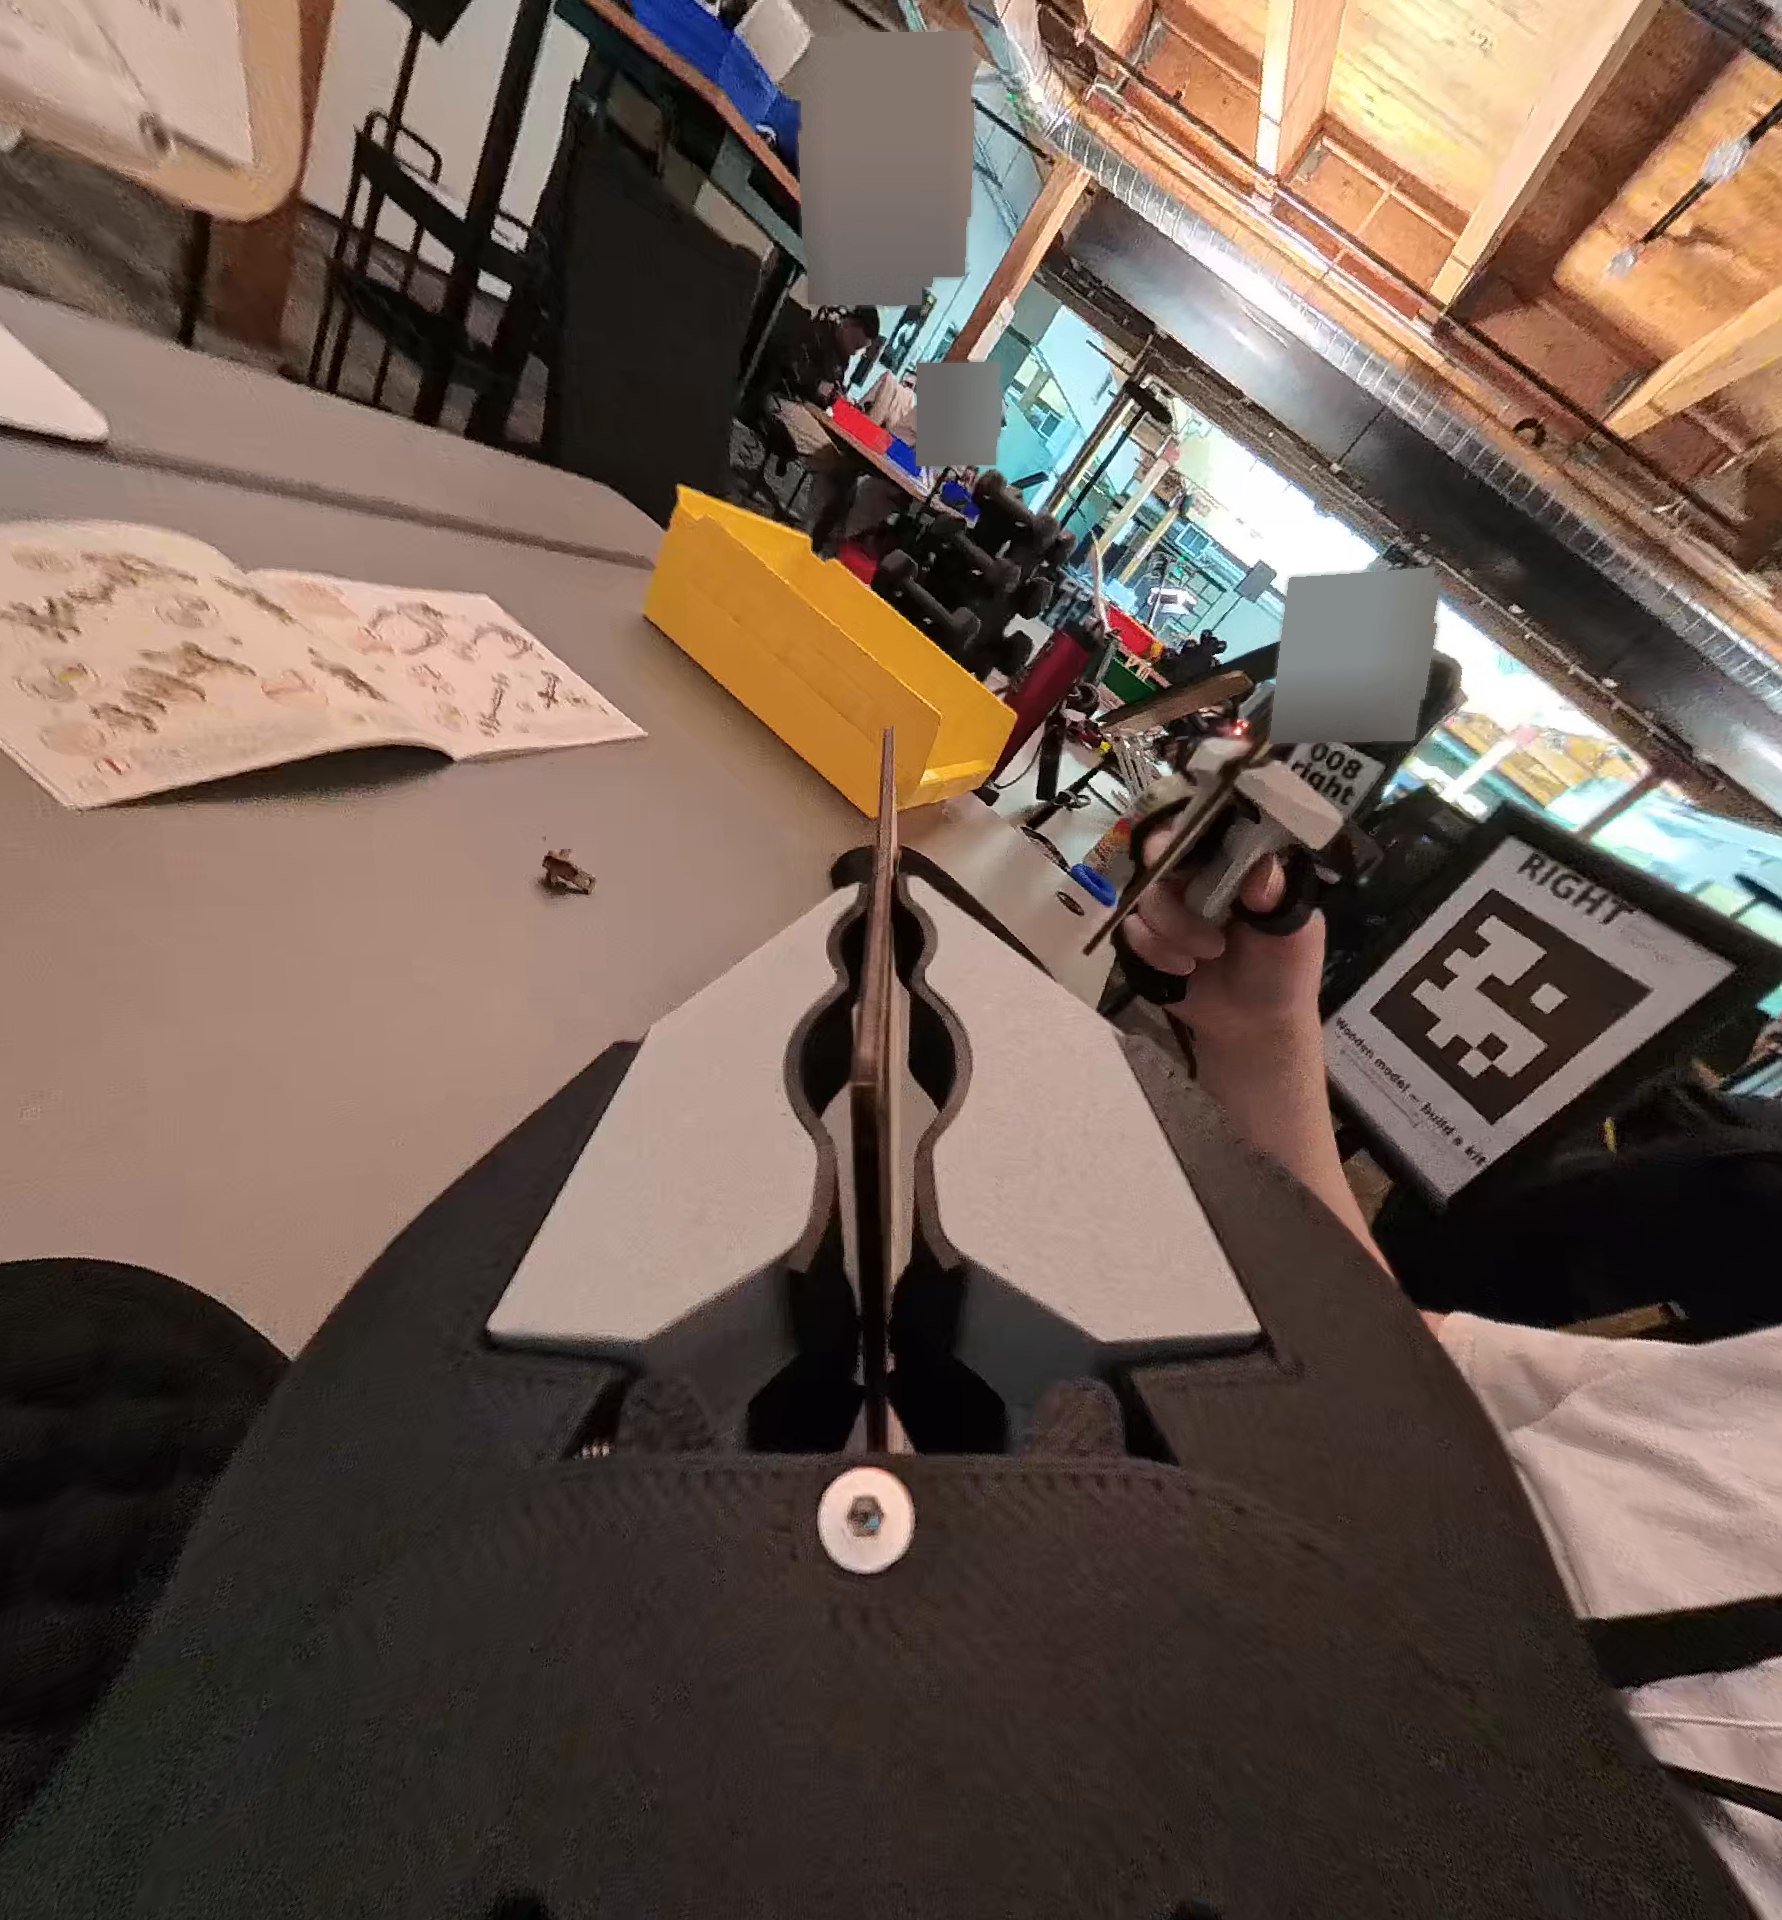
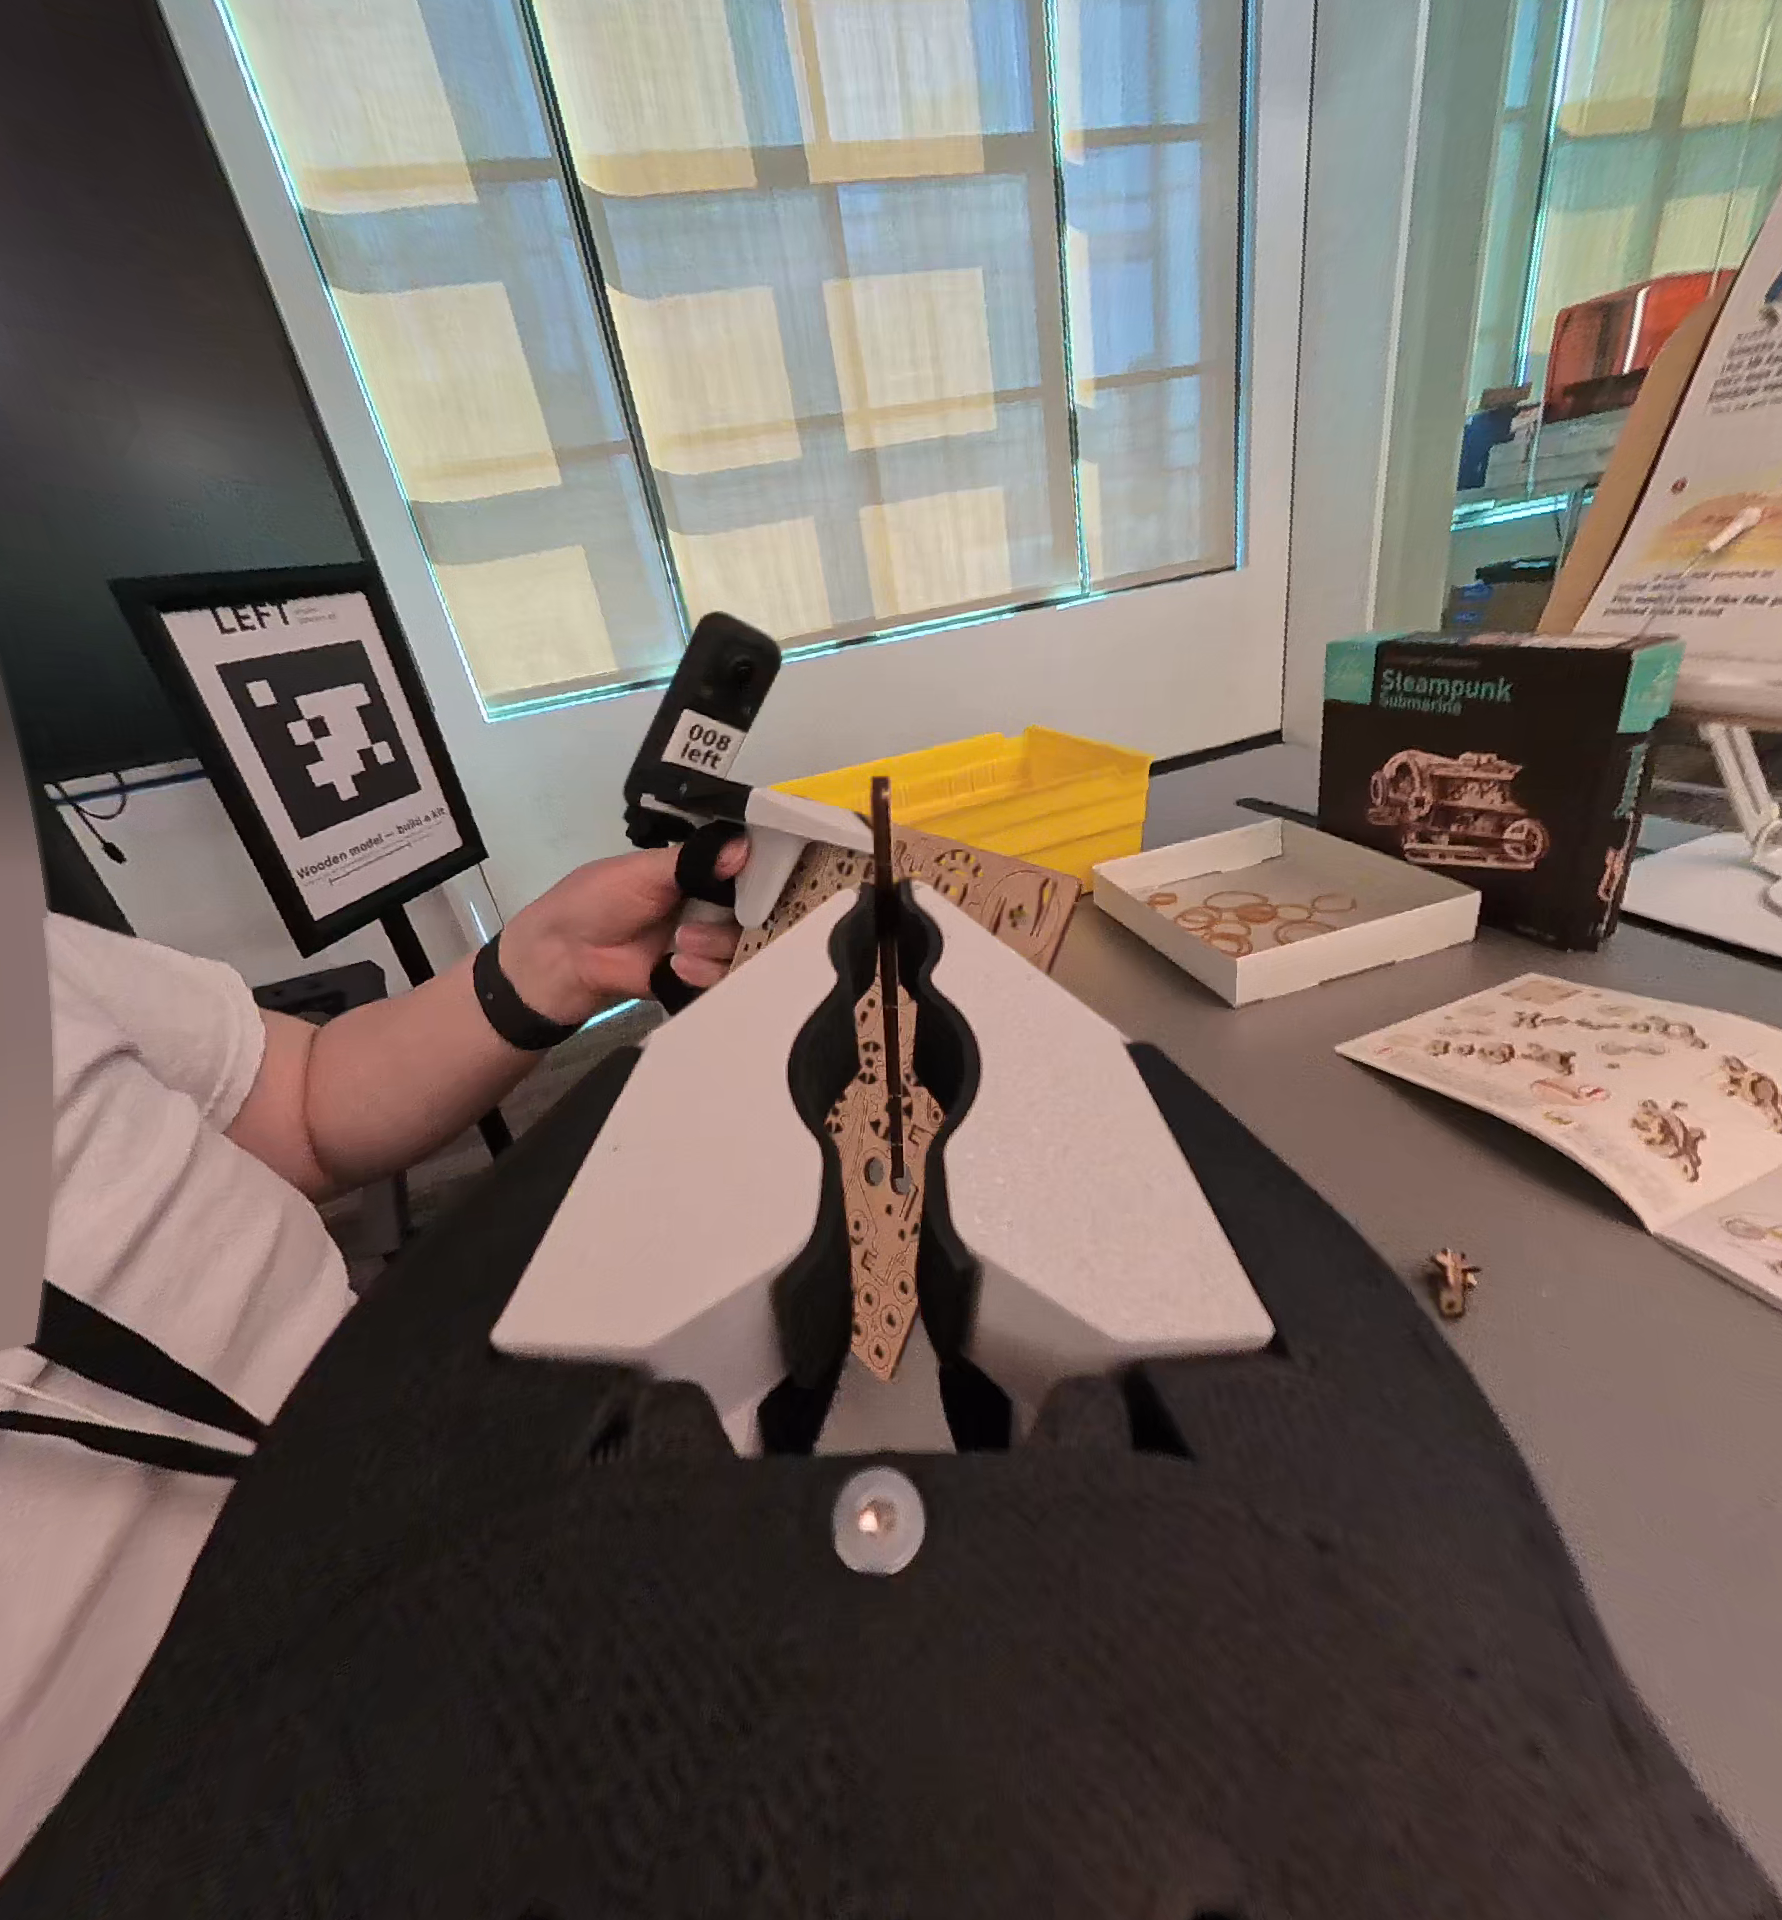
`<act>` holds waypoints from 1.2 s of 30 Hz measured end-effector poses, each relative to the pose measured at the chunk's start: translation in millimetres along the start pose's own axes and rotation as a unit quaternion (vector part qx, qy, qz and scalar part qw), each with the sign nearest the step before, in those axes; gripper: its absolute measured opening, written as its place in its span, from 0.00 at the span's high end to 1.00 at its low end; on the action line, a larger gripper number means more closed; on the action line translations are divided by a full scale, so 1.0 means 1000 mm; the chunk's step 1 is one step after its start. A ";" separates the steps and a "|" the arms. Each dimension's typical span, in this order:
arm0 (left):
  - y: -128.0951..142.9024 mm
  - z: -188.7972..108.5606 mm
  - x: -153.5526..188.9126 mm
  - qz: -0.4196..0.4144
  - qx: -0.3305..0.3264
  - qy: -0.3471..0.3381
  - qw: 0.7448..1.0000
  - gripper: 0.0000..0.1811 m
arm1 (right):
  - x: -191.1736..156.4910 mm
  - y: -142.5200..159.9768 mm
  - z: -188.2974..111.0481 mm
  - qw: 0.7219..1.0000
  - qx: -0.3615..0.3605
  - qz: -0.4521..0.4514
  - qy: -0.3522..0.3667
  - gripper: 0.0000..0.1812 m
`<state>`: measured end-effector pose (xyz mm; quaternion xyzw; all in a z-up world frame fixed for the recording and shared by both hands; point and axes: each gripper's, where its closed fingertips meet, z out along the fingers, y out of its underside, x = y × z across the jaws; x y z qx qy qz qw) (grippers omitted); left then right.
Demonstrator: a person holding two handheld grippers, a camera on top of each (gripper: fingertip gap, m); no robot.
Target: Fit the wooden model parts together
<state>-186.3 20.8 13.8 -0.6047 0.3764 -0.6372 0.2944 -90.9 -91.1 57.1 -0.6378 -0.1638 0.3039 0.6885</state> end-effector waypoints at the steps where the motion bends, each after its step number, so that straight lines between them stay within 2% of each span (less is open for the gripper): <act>1: 0.001 0.002 -0.006 -0.012 -0.003 -0.004 1.000 1.00 | 0.002 0.005 0.002 1.000 -0.004 0.000 0.005 0.99; 4: 0.004 0.009 -0.030 -0.032 0.003 -0.044 0.999 1.00 | 0.004 0.020 0.009 1.000 -0.005 0.013 0.005 0.99; 8: 0.001 0.017 -0.054 -0.089 0.060 -0.083 0.991 1.00 | 0.009 0.036 0.019 0.999 0.017 0.033 0.012 0.99; 13: 0.020 0.033 -0.070 -0.146 0.106 -0.115 0.977 1.00 | 0.028 0.049 0.022 0.997 0.047 0.060 0.029 0.99; 15: 0.031 0.042 -0.071 -0.158 0.100 -0.115 0.976 1.00 | 0.036 0.053 0.023 0.995 0.057 0.073 0.030 0.99; 21: 0.054 0.051 -0.074 -0.195 0.080 -0.112 0.971 1.00 | 0.056 0.073 0.027 0.996 0.023 0.063 0.052 0.99; 26: 0.066 0.054 -0.067 -0.216 0.057 -0.093 0.970 0.99 | 0.049 0.071 0.039 0.997 0.029 0.065 0.010 0.99; 31: 0.074 0.051 -0.056 -0.196 0.012 -0.070 0.978 0.99 | 0.054 0.073 0.051 0.998 -0.014 0.056 -0.013 0.99; 36: 0.072 0.041 -0.057 -0.181 -0.008 -0.073 0.981 0.99 | 0.040 0.069 0.065 0.994 -0.013 0.080 -0.069 0.99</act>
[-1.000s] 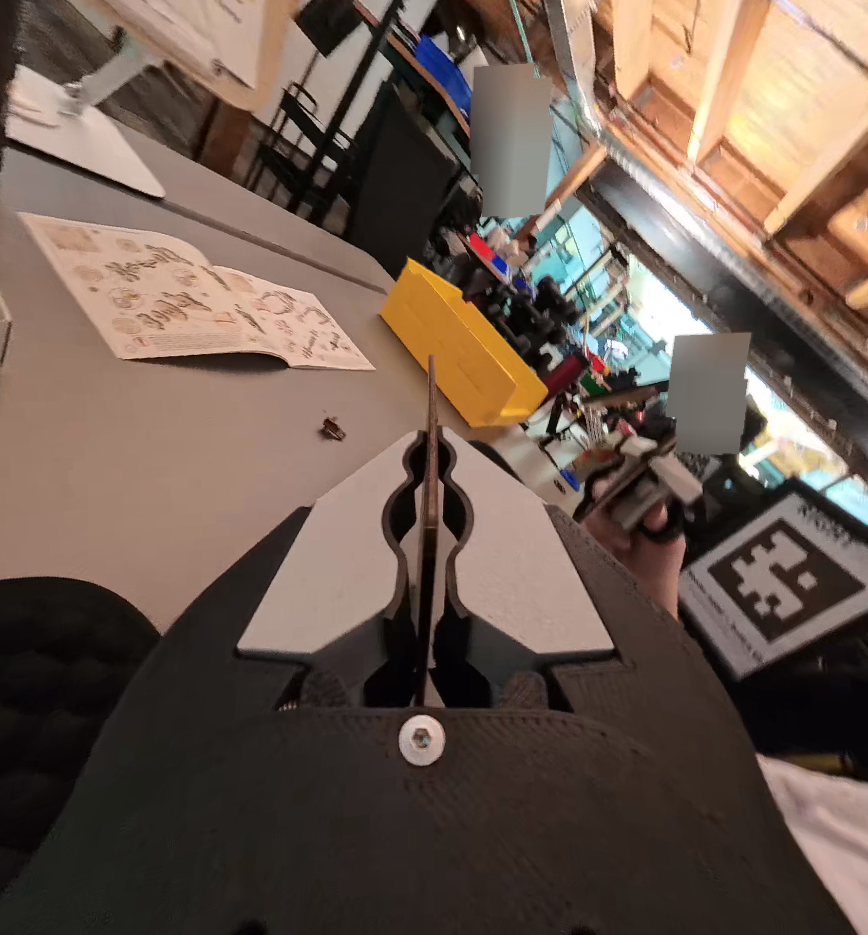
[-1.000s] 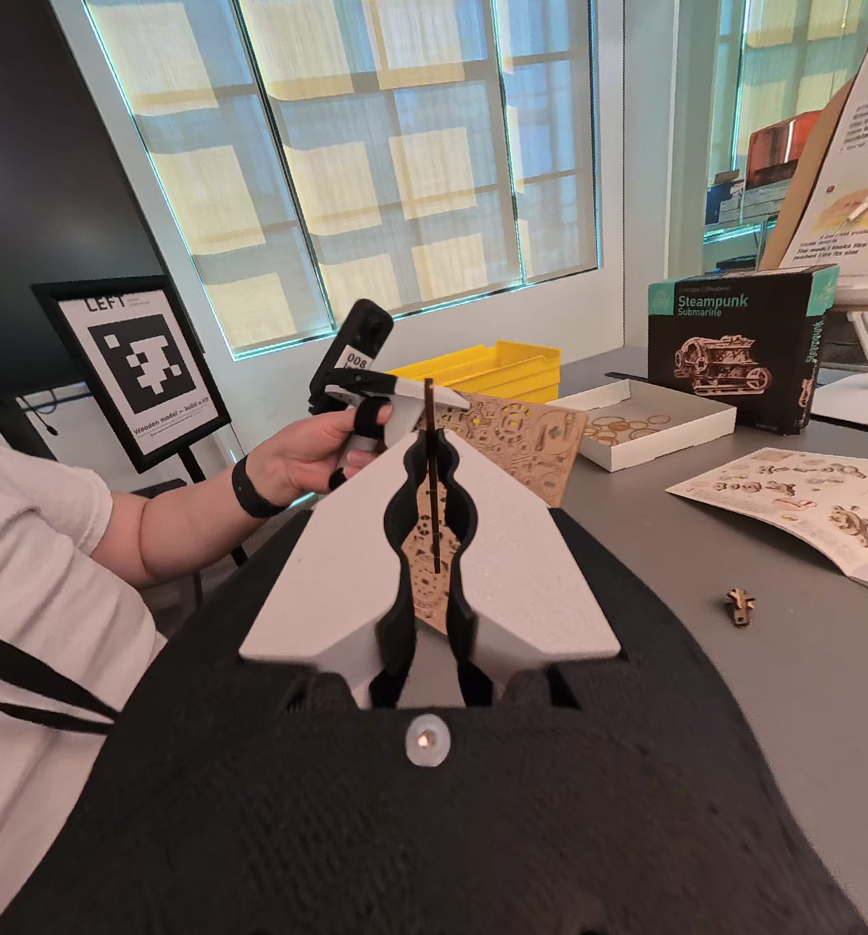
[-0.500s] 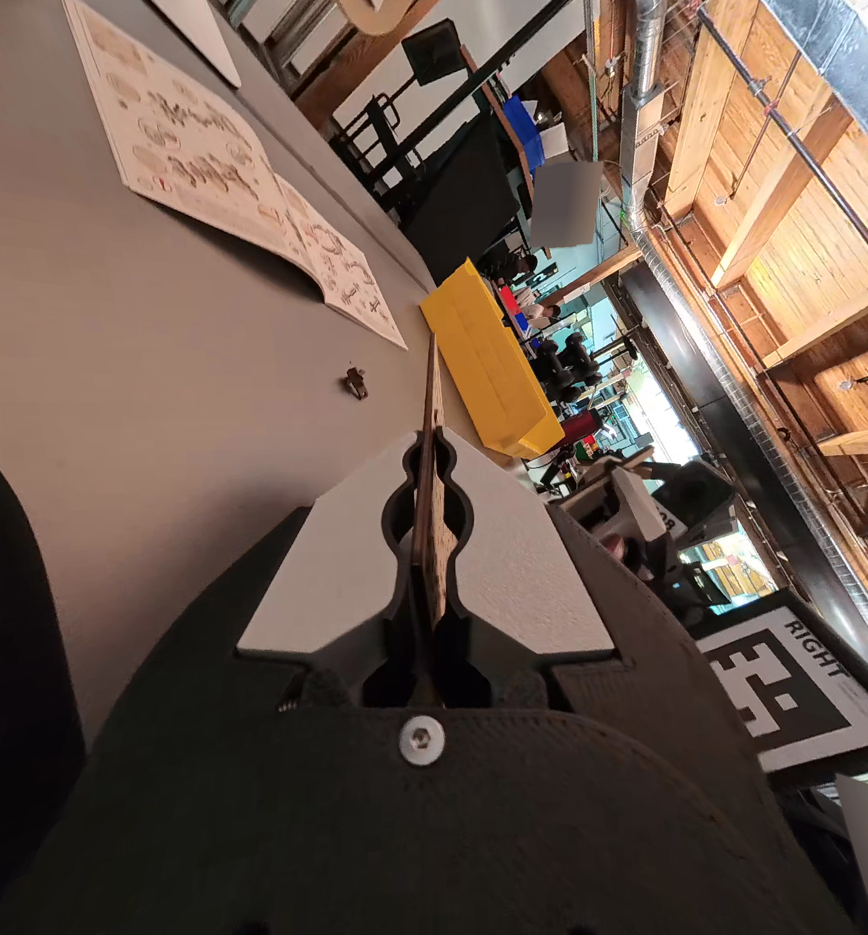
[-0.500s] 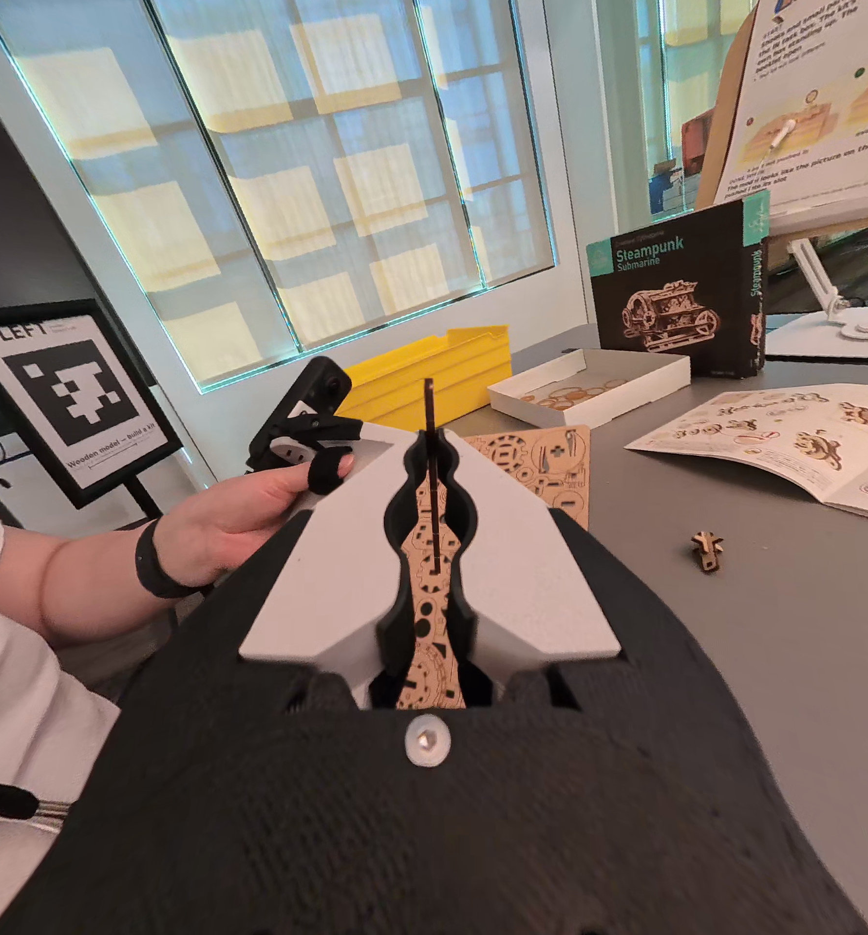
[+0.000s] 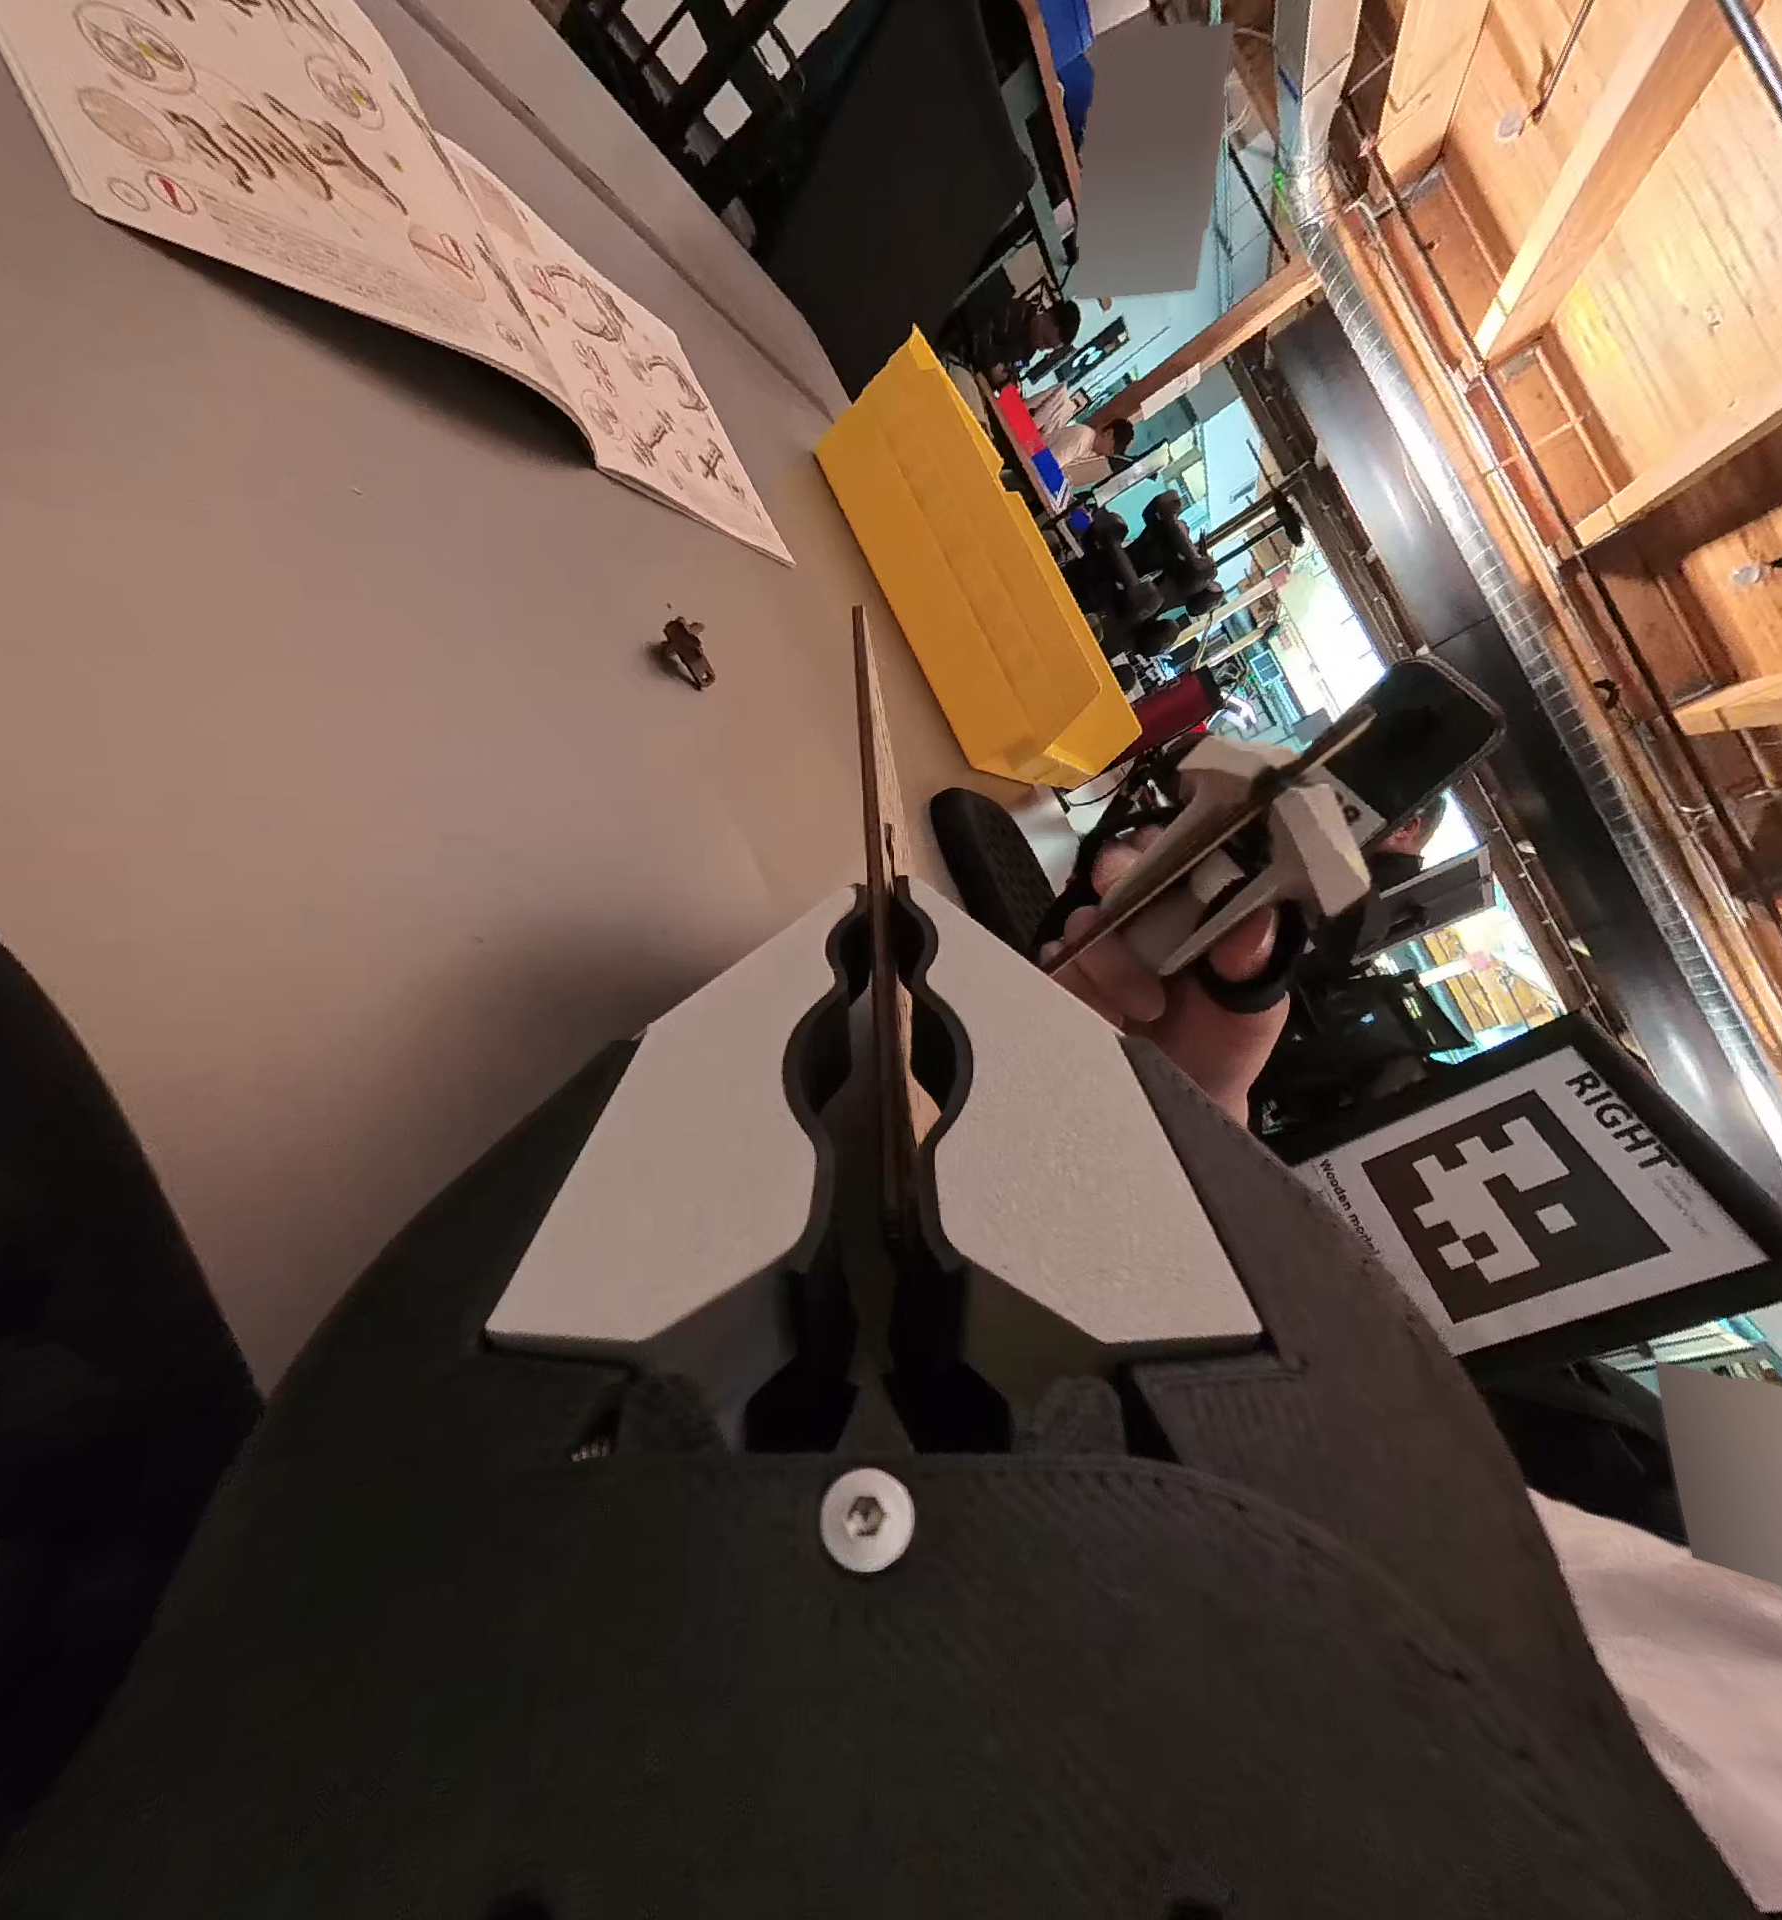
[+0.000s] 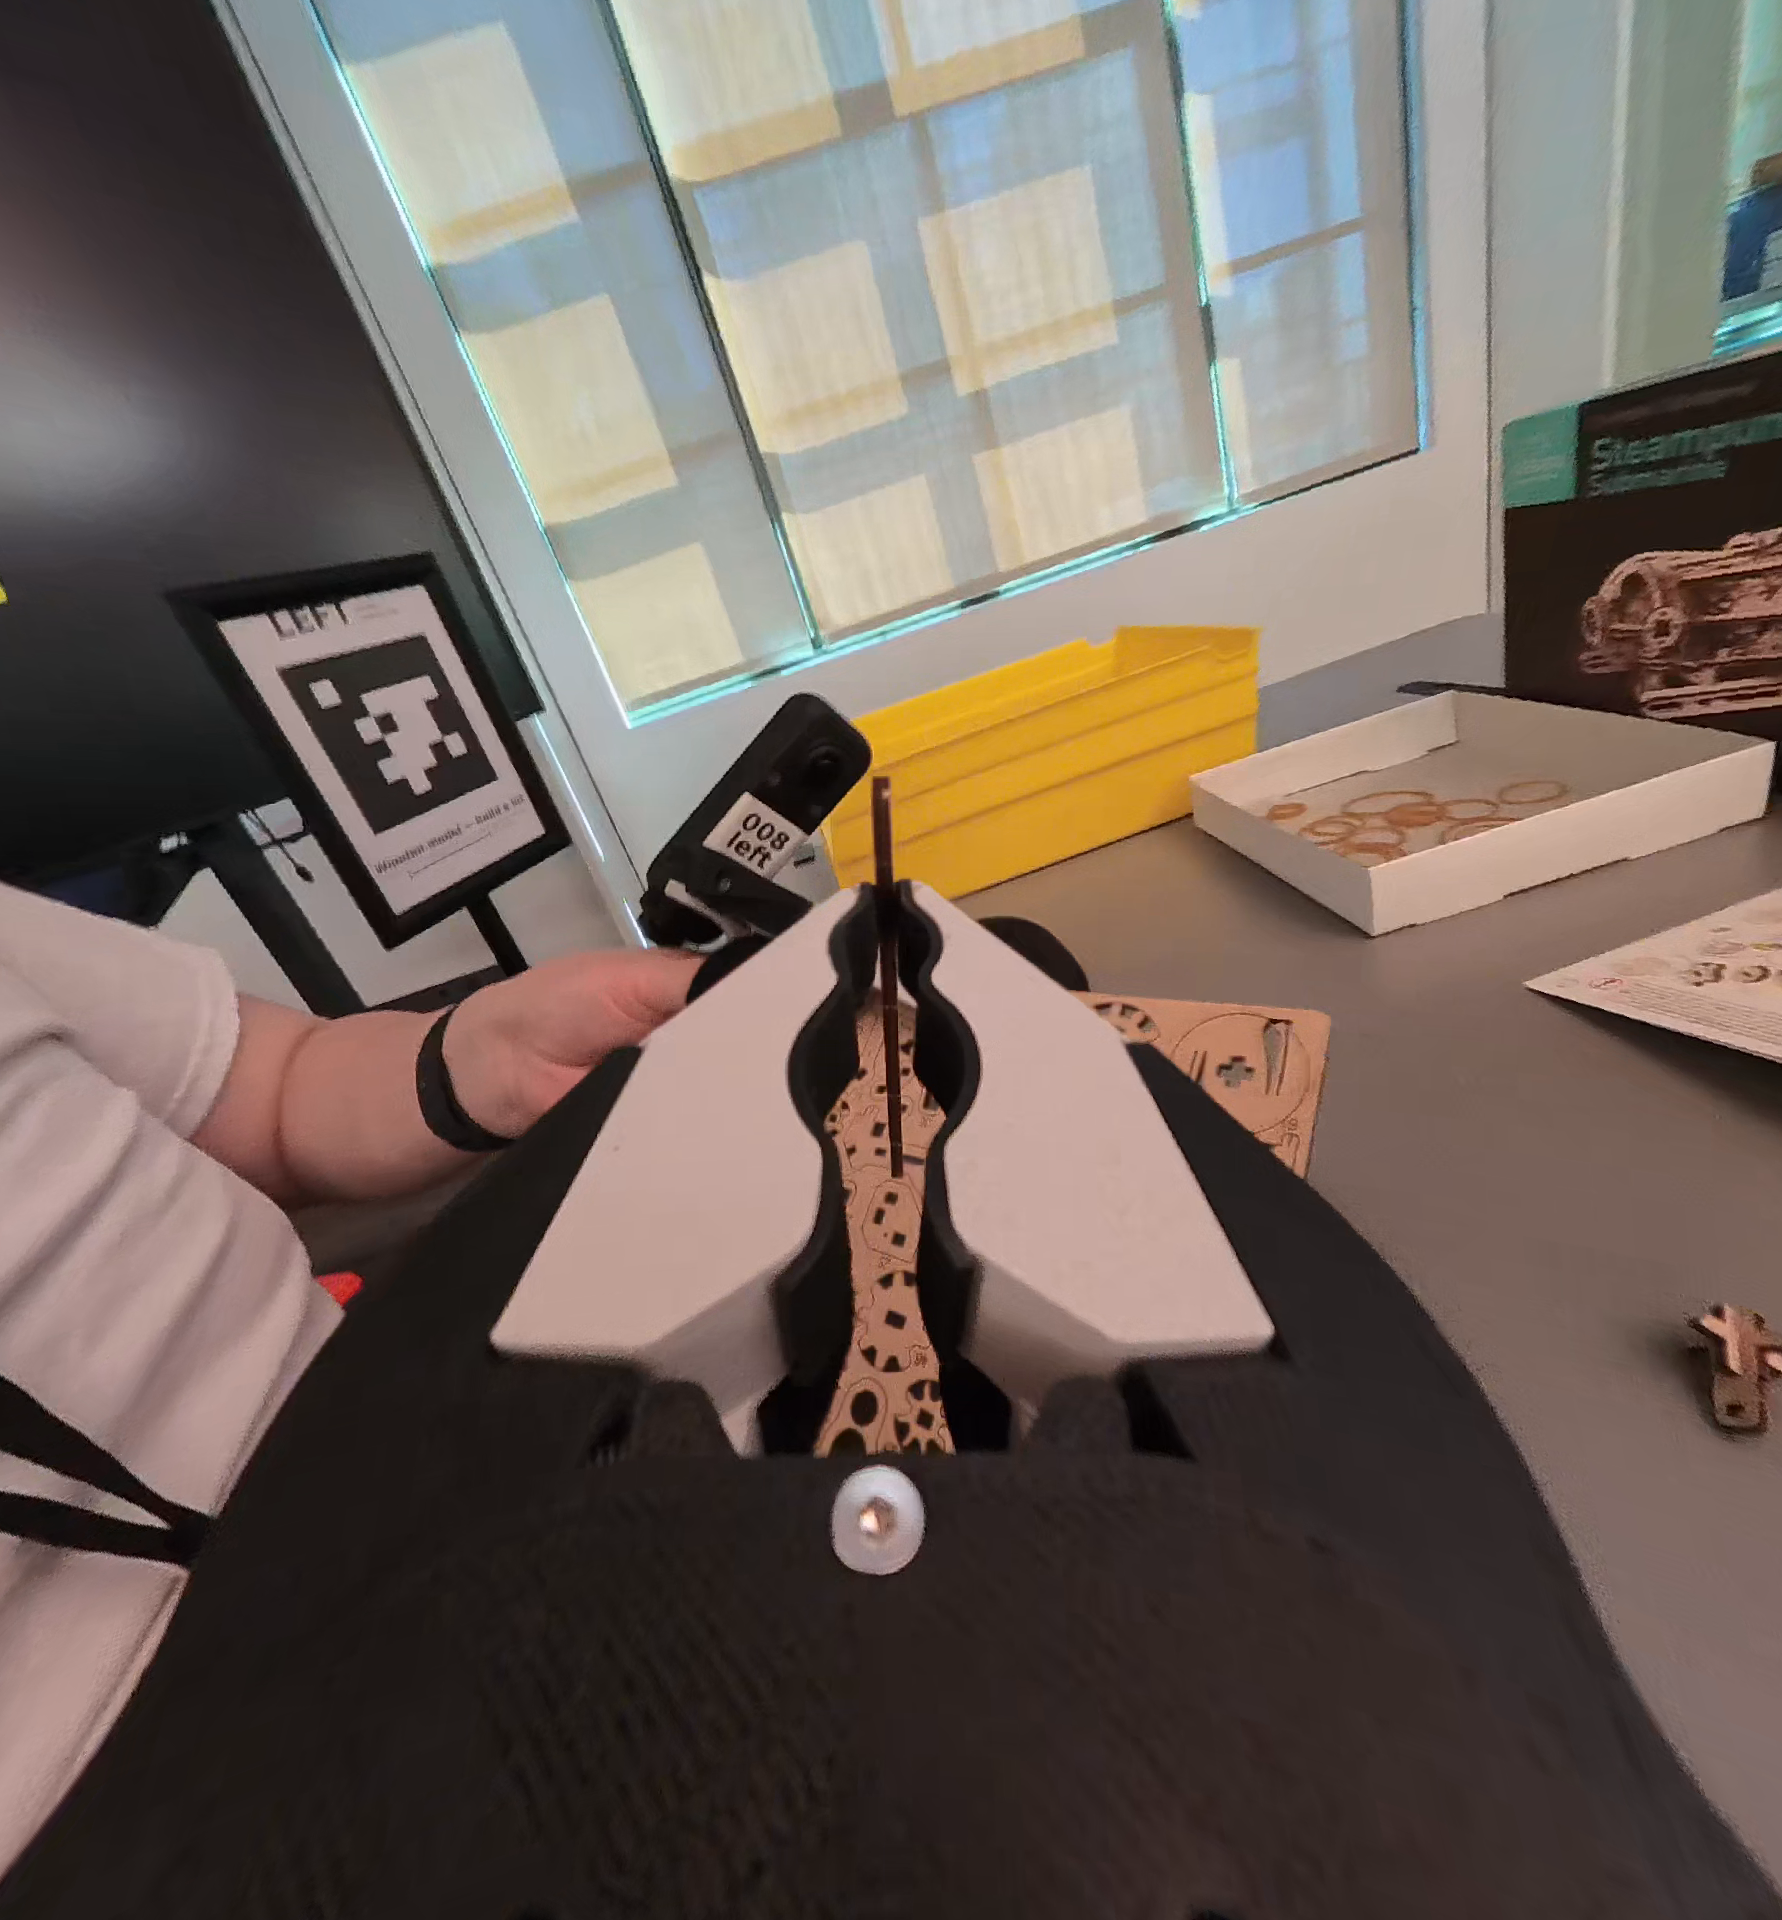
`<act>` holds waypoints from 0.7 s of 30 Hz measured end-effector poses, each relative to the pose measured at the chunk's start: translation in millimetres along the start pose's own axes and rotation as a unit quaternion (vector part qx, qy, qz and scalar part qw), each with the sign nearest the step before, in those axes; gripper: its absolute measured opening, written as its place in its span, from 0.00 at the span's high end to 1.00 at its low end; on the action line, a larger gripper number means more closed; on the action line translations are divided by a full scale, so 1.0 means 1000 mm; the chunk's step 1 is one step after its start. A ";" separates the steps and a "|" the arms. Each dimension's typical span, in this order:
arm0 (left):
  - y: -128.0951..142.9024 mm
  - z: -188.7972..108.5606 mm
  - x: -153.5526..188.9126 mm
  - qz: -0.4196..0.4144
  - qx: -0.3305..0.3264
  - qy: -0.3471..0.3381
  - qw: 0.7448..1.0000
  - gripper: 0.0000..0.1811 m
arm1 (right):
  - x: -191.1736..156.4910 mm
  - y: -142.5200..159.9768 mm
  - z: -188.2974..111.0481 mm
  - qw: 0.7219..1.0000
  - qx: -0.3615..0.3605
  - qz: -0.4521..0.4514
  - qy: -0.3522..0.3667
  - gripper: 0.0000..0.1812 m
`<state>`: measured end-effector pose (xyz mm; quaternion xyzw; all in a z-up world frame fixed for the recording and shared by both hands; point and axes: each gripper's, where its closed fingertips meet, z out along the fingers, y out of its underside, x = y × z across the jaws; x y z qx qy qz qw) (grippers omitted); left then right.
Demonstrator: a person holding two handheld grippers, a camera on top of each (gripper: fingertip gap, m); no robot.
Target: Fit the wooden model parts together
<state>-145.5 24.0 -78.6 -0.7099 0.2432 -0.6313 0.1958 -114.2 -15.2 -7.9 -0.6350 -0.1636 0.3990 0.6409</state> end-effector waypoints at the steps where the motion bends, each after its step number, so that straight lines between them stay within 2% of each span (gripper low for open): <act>1: -0.001 -0.001 -0.001 0.002 0.001 -0.001 1.000 0.99 | 0.000 0.003 0.004 1.000 -0.006 -0.013 0.004 0.99; 6: -0.002 0.000 0.000 0.009 -0.001 -0.001 1.000 0.99 | 0.004 0.016 0.014 0.998 -0.013 -0.056 0.021 0.99; 13: -0.003 0.000 0.004 0.010 -0.008 0.025 1.000 0.97 | 0.015 0.040 0.018 0.995 -0.092 -0.034 0.023 0.99; 18: 0.005 -0.006 0.010 0.004 -0.061 0.067 0.996 0.94 | 0.021 0.040 0.017 0.994 -0.111 0.021 0.001 0.99; 21: 0.014 -0.009 0.007 0.029 -0.113 0.060 0.991 0.94 | 0.018 0.046 0.019 0.991 -0.131 0.025 -0.020 0.99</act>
